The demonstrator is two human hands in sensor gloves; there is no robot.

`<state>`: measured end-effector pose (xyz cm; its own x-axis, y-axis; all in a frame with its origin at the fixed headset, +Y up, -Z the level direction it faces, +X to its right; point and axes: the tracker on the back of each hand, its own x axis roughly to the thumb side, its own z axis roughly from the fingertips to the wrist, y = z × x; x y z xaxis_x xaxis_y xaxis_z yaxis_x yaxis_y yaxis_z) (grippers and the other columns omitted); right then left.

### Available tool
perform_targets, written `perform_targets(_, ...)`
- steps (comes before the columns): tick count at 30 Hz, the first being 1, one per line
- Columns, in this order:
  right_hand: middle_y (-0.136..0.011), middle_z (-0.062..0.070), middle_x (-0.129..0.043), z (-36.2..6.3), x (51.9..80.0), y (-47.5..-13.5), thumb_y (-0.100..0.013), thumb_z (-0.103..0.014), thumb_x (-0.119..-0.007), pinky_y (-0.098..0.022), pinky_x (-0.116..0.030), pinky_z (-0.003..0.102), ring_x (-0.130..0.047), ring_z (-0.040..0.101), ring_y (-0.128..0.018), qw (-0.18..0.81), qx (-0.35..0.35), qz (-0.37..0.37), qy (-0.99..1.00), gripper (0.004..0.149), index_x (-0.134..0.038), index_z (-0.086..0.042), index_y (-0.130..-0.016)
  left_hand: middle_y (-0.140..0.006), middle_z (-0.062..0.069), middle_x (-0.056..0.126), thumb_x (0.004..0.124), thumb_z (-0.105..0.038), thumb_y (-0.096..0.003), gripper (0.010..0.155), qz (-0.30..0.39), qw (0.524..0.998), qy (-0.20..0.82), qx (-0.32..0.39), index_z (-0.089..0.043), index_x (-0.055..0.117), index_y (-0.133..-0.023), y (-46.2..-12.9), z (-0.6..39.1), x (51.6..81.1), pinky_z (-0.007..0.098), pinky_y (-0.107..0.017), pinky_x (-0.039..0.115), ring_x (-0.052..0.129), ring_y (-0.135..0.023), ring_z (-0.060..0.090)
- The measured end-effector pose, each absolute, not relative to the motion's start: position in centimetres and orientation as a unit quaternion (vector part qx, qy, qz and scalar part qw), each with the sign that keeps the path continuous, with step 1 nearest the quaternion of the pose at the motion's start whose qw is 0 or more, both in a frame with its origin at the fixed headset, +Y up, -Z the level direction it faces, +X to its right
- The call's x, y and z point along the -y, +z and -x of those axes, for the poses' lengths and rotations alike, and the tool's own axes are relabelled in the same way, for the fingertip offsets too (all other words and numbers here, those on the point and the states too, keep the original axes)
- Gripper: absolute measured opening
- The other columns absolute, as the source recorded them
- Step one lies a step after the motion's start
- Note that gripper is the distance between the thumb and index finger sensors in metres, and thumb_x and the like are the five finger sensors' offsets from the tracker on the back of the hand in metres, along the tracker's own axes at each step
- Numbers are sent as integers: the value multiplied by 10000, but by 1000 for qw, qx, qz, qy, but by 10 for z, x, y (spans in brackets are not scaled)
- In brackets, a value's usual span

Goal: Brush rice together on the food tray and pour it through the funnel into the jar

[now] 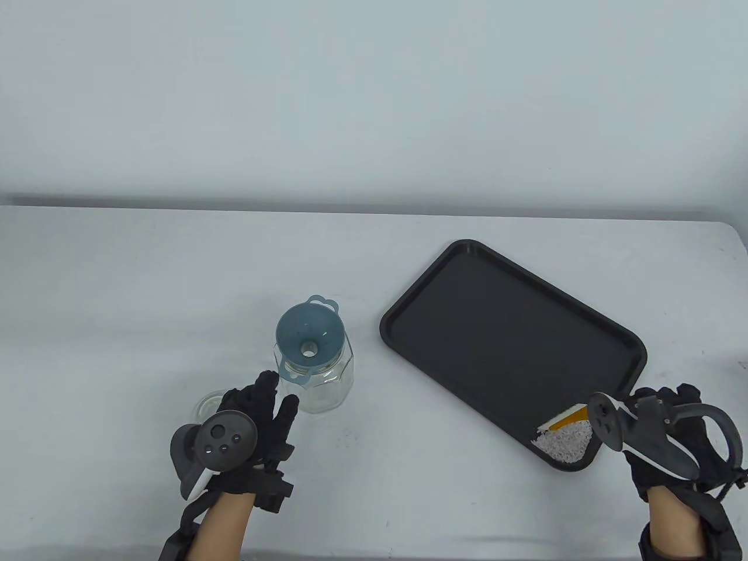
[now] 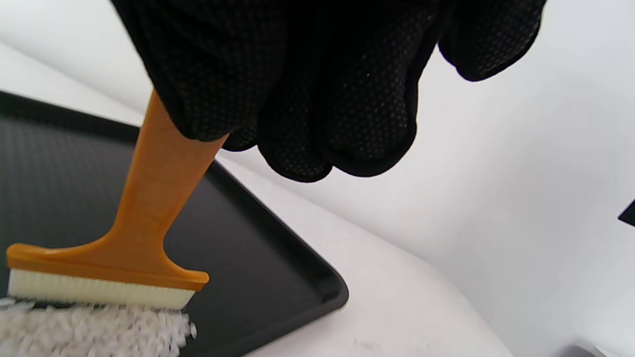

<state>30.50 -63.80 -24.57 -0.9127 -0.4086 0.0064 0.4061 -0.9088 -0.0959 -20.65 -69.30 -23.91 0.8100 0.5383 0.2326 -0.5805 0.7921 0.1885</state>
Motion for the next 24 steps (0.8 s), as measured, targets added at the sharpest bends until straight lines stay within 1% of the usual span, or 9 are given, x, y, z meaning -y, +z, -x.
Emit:
perform_targets(3,-670,-39,-959,-296,640,-245,-376,-312,-839,-615,-621,597,-980,223,-584,186,-84,42,-978,384,-885,-271,-755,-812,406,792,679,-367,-544,680,-126,943,296,84,144,600,-985,-239,207,693,777,-601,483,862,-602,626)
perform_targets(4,-670,-39,-958,-294,641,-246,-376,-313,-839,-615,-620,597,-984,222,-581,185,-84,46,-978,385,-884,-273,-756,-812,403,794,679,-367,-544,681,-126,943,296,84,145,599,-986,-239,207,693,777,-600,484,862,-603,625)
perform_targets(7,-670,-46,-958,-284,648,-250,-371,-314,-839,-619,-616,599,-979,220,-591,193,-63,64,-977,384,-884,-283,-751,-812,405,793,678,-367,-545,680,-127,943,297,83,144,598,-986,-239,207,693,777,-601,483,861,-604,625)
perform_targets(8,-670,-45,-957,-283,649,-251,-368,-310,-841,-621,-613,600,-977,222,-596,194,-42,63,-978,382,-887,-283,-746,-811,409,790,678,-367,-544,680,-127,943,297,84,144,598,-986,-239,207,693,777,-600,483,861,-603,625)
perform_targets(12,-670,-44,-958,-289,642,-249,-367,-307,-845,-622,-612,601,-976,226,-600,201,-15,36,-979,377,-894,-284,-740,-813,405,791,679,-366,-544,681,-126,942,299,83,145,597,-986,-239,207,693,778,-600,482,860,-603,627)
perform_targets(14,-672,-48,-957,-292,638,-247,-368,-310,-844,-623,-613,598,-976,223,-601,206,-17,26,-978,377,-893,-289,-741,-813,406,791,678,-366,-545,681,-127,943,298,83,145,596,-987,-239,207,693,778,-600,482,858,-605,627)
perform_targets(18,-672,-42,-955,-291,635,-247,-380,-313,-838,-614,-624,593,-979,222,-589,169,-59,33,-983,379,-887,-273,-754,-814,406,790,679,-367,-544,681,-127,942,298,83,143,596,-987,-239,207,693,778,-600,482,860,-604,626)
perform_targets(22,-670,-38,-956,-269,635,-251,-392,-324,-829,-598,-648,578,-979,222,-584,107,-122,69,-984,390,-878,-246,-771,-818,409,783,679,-367,-544,684,-130,942,298,82,143,590,-990,-239,208,693,779,-601,479,854,-610,628)
perform_targets(24,-671,-34,-955,-257,637,-253,-394,-324,-826,-593,-653,573,-979,226,-580,71,-137,89,-984,395,-875,-236,-776,-822,409,779,679,-368,-544,685,-132,942,298,82,143,588,-991,-239,208,693,779,-601,478,853,-614,627)
